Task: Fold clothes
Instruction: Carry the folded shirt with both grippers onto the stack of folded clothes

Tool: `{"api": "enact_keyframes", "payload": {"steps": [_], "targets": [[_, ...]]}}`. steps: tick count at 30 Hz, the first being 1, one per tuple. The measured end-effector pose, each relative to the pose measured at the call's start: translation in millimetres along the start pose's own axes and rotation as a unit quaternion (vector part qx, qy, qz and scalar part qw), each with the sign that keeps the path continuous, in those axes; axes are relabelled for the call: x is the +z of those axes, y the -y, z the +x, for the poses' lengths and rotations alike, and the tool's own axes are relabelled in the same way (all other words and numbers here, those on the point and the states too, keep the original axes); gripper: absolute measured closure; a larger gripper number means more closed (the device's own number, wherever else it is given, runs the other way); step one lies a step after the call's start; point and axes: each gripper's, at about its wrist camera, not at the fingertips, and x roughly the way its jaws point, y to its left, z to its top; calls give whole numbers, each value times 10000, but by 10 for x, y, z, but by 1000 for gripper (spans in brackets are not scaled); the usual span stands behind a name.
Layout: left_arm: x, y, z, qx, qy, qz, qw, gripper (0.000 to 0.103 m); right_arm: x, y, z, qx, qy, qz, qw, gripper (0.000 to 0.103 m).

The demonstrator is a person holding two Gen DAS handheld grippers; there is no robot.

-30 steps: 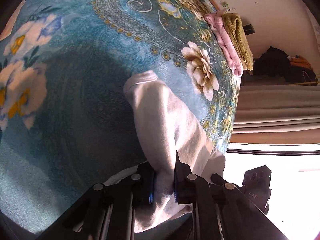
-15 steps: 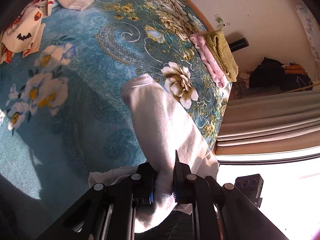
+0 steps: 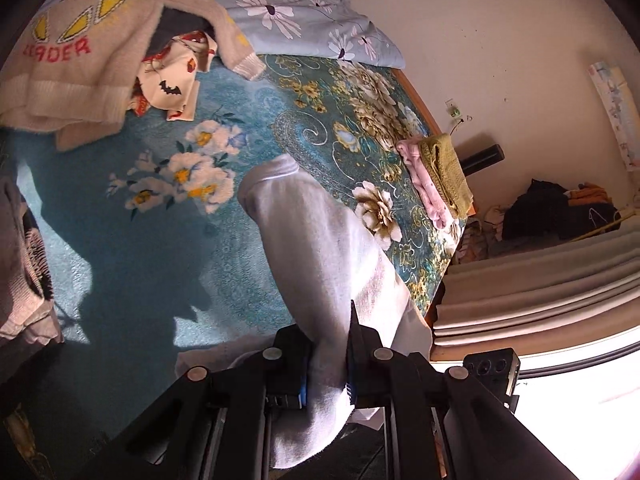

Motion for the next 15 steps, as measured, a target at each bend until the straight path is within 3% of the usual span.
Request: {"api": "enact_keyframes", "payload": {"steps": [3,15], "targets": [[28,-338,-252,-137,193,-307,9992,89,-27,-210,248,-146,-245,-341,9990,96],[191,-1346,-1217,-486,855,-739,9924,88,-299,-1134,1309,-589,-1158,-1419,9813,96]]}}
